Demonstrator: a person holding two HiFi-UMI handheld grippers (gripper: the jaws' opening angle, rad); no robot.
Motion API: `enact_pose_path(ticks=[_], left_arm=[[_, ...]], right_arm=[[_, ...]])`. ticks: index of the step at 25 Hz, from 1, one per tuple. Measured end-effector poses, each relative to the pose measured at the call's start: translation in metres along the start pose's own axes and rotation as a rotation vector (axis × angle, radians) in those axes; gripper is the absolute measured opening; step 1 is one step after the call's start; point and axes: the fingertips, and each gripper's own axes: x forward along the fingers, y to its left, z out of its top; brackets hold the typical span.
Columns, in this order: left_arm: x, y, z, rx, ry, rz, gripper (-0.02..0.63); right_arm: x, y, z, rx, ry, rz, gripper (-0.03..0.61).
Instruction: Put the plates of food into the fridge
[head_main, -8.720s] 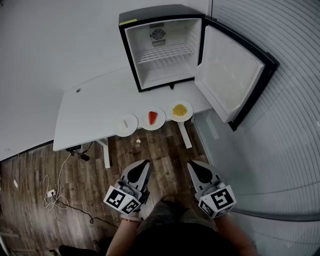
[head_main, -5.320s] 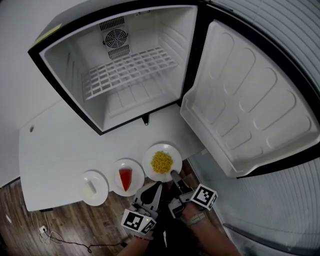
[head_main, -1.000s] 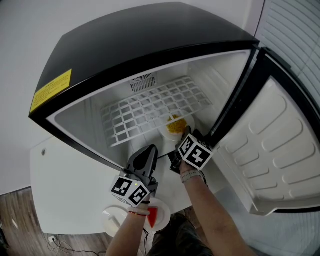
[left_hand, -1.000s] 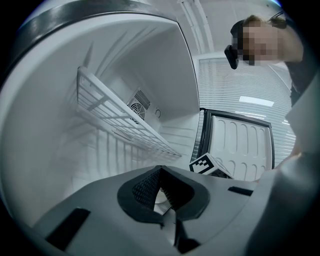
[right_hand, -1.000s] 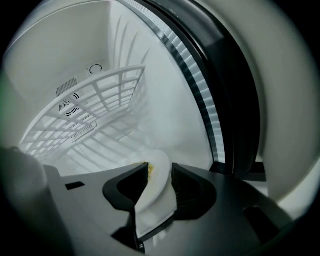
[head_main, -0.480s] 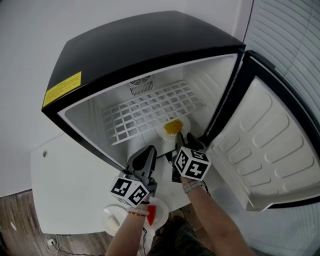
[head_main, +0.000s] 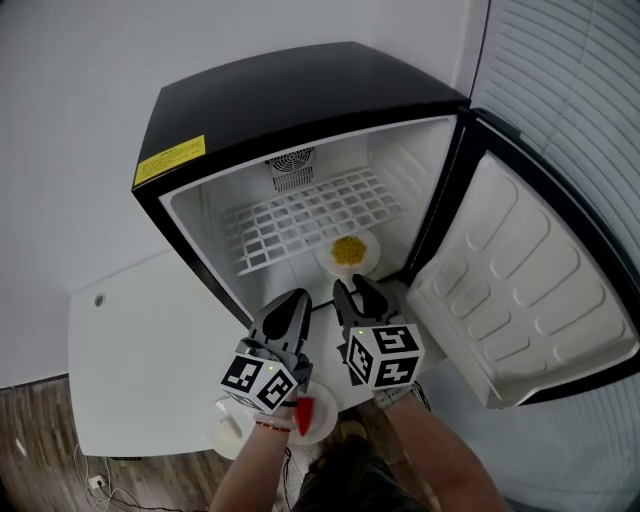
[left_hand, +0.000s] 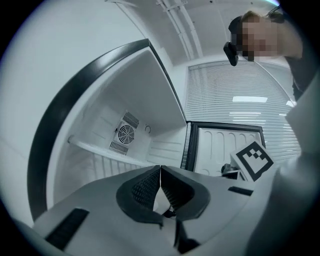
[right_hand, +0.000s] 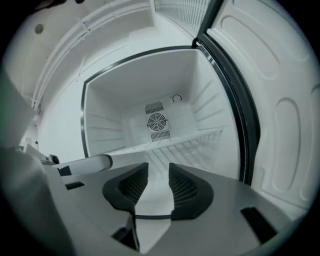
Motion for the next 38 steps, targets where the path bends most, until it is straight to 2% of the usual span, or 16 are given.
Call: enact_pose_path(ticks=[5,12,15,24,29,38], left_arm=[[-0.027,-0.008,0.025,0.037,-0.028,0.018,0.006],[-0.074,-0.027,0.045,0.061,-0.039,0.039,0.006],[-0.097,-0.029,0.046,0.06,-0.034,0.047,0.006],[-0.176,-0.036,0.058,0.142,-0.034,0.117,0.006],[-0.212,-0.035,0.051,0.131,-0.032,0.173,0.006],[-0.255,-0.041,0.031,0.113,-0.027,0.214,0.006]], right_arm=[[-0.034,0.03,0.014,-0.079,-0.037,0.06,0.07],[-0.081,0.071,0.017,-0.125,-0.044,0.15,0.028],[-0.1,0.083,0.013,-0.129,-0.052,0.183,0.026],[-0.151,0.116,-0.005,-0.183,-0.055,0.234,0.026],[-0.166,0.131,-0.022,-0.176,-0.042,0.257,0.026],[-0.189,0.135,-0.064,-0.17,0.028,0.246,0.026]])
